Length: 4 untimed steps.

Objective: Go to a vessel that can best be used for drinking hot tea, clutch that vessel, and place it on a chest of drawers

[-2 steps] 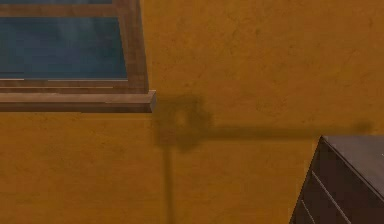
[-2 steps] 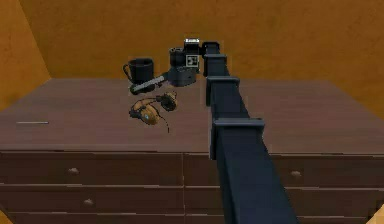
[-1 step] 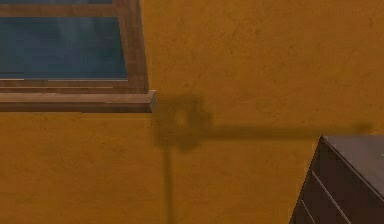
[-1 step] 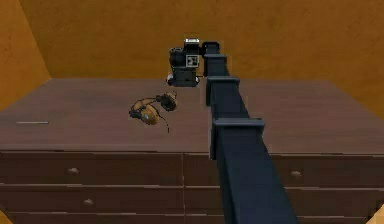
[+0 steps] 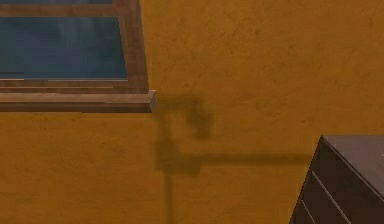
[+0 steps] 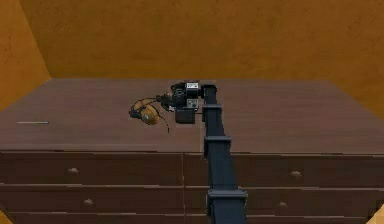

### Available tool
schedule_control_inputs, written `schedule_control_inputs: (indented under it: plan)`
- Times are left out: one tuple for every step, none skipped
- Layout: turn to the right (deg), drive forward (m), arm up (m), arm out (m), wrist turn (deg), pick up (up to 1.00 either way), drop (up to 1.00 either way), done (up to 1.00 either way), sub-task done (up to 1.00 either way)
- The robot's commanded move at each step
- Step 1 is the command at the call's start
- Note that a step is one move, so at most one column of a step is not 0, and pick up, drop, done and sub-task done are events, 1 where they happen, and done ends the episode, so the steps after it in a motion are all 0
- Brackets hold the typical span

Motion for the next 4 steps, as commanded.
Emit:
schedule_control_inputs:
  plan:
    - [0.0,0.0,0.0,0.0,0.0,0.0,1.0,0.0,0.0]
    - [0.0,0.0,0.1,0.0,0.0,0.0,0.0,0.0,0.0]
    - [0.0,0.0,0.0,-0.08,0.0,0.0,0.0,0.0,0.0]
    - [0.0,0.0,0.0,0.0,0.0,0.0,0.0,1.0,0.0]
